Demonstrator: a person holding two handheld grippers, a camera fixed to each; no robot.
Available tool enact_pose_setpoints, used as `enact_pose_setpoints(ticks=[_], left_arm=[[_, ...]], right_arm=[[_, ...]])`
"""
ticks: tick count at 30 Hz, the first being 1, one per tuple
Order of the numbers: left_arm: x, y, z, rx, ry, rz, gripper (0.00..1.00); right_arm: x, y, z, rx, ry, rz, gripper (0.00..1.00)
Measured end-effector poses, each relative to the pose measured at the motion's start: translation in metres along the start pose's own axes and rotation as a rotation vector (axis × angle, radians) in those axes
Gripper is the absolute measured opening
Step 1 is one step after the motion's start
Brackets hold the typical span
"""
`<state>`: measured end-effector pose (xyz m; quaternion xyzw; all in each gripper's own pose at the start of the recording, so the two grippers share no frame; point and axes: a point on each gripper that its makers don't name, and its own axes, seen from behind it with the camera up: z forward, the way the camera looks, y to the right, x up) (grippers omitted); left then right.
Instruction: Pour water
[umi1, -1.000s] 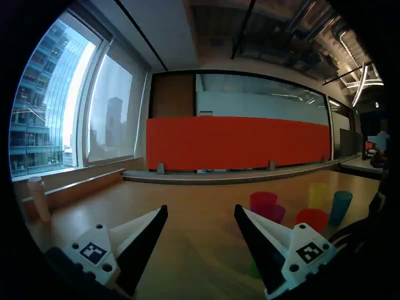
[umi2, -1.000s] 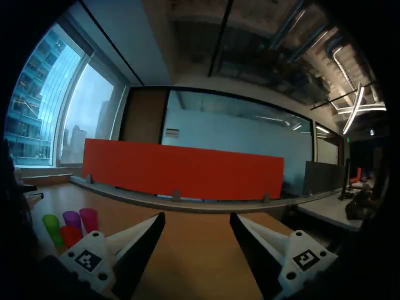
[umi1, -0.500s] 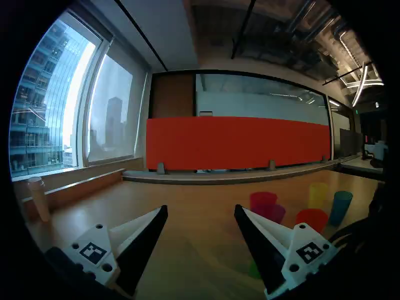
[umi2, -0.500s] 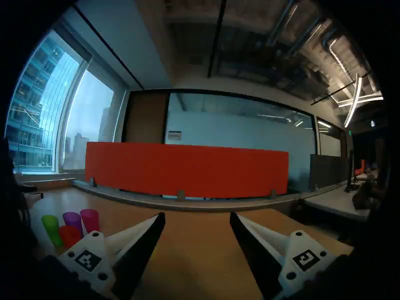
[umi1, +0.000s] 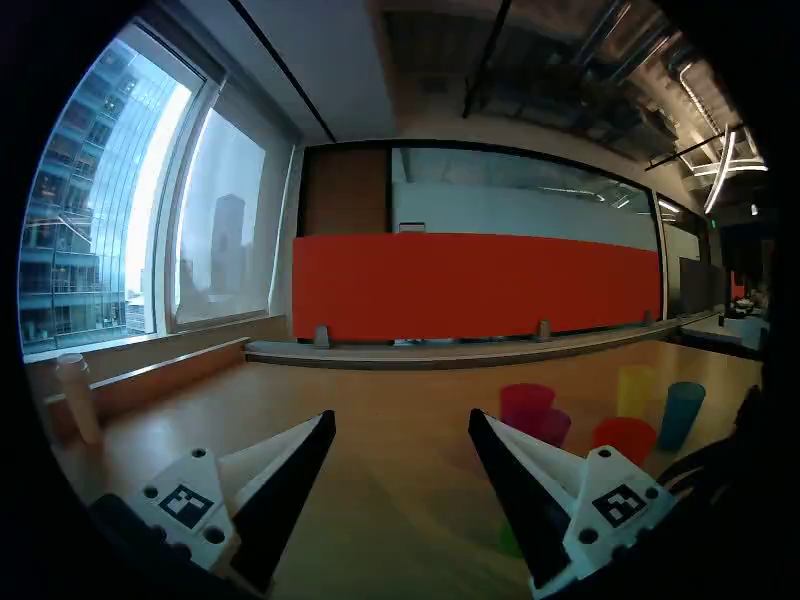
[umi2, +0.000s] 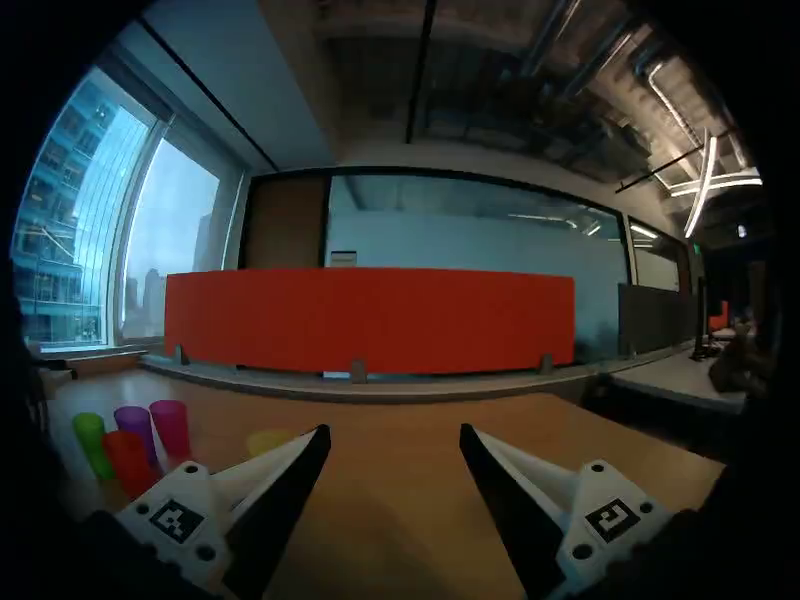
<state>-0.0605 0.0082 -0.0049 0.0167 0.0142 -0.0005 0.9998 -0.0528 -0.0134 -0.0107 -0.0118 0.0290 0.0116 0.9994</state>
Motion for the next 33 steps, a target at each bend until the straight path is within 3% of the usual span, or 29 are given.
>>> enact_pose_setpoints(ticks=[16,33], left_arm=[[0.0,-0.001,-0.001,0.0,0.0,0.0,1.0],[0.0,0.0,0.0,0.0,0.0,0.0,0.99]], right_arm=[[-0.025,0.009,0.003,0.012,-0.042,0.019,1.0],[-0.027,0.011,0.008,0.01,-0.042,0.009,1.0]])
